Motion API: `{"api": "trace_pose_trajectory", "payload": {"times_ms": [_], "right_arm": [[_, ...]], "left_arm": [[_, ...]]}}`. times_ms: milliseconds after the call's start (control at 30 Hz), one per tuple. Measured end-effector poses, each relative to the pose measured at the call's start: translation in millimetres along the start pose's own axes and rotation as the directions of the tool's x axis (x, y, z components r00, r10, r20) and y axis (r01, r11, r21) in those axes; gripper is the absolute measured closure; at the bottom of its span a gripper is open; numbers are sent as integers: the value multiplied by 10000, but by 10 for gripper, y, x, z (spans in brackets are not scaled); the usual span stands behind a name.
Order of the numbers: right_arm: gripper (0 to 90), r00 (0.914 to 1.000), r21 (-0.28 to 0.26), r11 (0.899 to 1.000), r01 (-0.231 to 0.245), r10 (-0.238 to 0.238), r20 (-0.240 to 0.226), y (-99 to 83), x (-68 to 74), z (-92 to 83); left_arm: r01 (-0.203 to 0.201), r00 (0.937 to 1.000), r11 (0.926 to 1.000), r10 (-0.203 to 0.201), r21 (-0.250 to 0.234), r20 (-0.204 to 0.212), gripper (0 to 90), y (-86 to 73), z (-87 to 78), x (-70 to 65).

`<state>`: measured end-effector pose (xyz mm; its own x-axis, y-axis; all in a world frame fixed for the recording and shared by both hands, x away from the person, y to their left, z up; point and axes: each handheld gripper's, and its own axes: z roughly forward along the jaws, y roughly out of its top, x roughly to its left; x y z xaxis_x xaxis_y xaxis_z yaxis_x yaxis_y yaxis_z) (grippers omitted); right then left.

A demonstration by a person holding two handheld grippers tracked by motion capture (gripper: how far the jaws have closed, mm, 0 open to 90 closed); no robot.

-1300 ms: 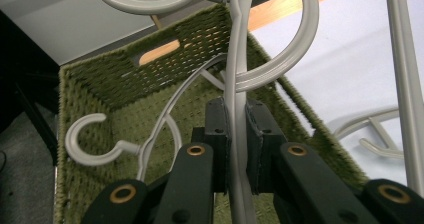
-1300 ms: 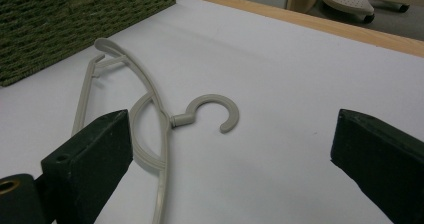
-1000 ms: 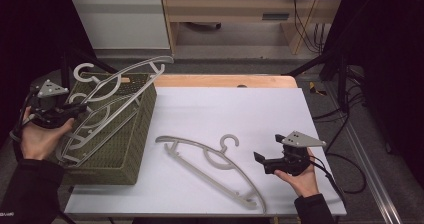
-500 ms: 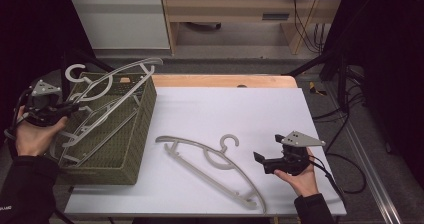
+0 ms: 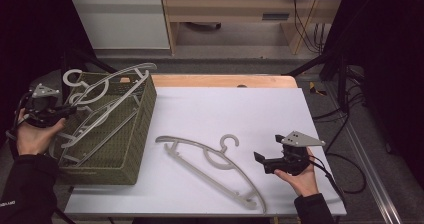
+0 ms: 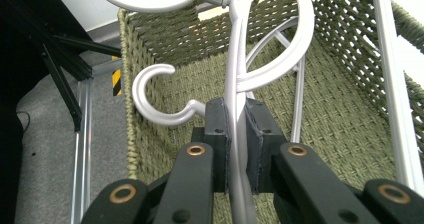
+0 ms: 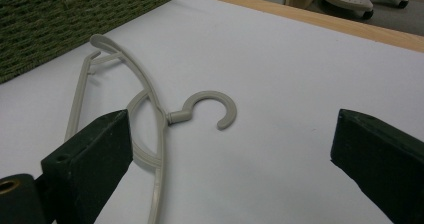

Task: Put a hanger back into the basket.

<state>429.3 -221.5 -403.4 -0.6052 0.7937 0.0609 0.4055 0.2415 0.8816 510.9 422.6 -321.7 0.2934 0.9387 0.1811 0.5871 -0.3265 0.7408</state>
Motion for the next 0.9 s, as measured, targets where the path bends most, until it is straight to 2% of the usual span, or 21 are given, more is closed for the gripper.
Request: {"api": "trace_pose_trajectory", "payload": {"times_ms": [400,733,900], "right_arm": [[39,10000,12,10000,3,-3,16,-3,-1,6],[39,10000,13,10000,18,-18,30,-3,-2,7],[39,10000,51,10000,-4,4,35,-5,2,12]], "left_arm": [[22,9999,9997,-19,262,-103,816,-142,-7,140],[24,9998,9992,-17,388,-189,816,-238,-6,197],[-144,9991,9984,165,546,-387,816,-280,27,195]]}}
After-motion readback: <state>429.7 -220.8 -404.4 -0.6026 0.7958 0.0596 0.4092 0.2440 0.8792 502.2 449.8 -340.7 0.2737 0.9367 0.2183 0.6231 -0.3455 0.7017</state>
